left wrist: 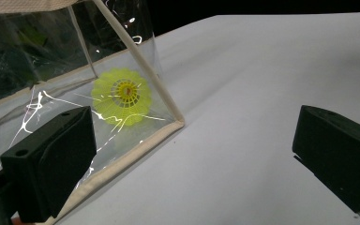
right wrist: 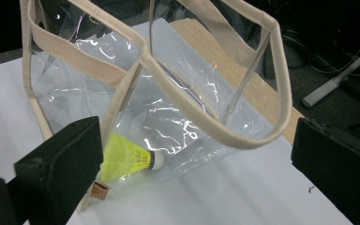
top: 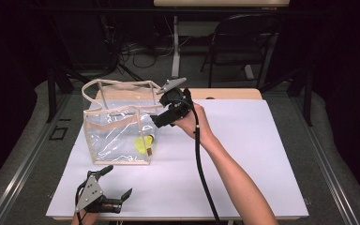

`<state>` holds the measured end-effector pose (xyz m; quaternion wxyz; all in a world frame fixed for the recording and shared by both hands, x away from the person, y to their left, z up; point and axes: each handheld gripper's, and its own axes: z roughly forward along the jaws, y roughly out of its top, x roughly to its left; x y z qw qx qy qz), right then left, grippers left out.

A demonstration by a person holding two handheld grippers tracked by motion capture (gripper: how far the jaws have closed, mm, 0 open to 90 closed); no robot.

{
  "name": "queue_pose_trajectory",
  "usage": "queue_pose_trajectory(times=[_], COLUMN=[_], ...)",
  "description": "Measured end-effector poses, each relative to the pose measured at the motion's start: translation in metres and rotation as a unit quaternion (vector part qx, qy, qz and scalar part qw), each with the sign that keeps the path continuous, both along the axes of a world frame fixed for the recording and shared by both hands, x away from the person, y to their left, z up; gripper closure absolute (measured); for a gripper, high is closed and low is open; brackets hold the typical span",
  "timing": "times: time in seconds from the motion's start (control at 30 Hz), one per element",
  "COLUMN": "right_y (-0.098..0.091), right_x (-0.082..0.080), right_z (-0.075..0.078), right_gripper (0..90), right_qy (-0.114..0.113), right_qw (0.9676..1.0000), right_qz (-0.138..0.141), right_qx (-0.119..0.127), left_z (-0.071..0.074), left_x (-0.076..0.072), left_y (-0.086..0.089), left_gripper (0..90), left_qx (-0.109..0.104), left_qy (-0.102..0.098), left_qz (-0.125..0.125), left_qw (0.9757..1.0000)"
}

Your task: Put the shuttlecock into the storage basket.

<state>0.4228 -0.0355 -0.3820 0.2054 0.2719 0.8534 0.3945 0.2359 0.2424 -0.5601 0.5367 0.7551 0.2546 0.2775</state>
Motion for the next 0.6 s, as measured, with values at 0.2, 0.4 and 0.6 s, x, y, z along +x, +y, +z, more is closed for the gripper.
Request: queue_pose_trajectory(times=[0.2,0.4,0.6], right_y=[-0.010,-0.021,-0.033], right_x=[-0.012,-0.024,-0.037], right_z=[-0.006,-0.013,-0.022], right_gripper=[1.0,0.6,0.5], right_qy=[0.000,-0.001,-0.001], right_qw=[0.9999,0.9997,0.9994], right_qz=[0.003,0.008,0.014], right_qx=[0.012,0.022,0.033], left_z=[0.000,0.000,0.000], left_x=[-0.001,-0.001,-0.001], left_y=[0.000,0.001,0.001], left_gripper=[0.0,0.0,0.0], left_qx=[0.000,-0.002,-0.001], left_qy=[-0.001,-0.001,-0.001], left_qz=[0.002,0.003,0.002], left_qw=[1.0000,1.0000,1.0000])
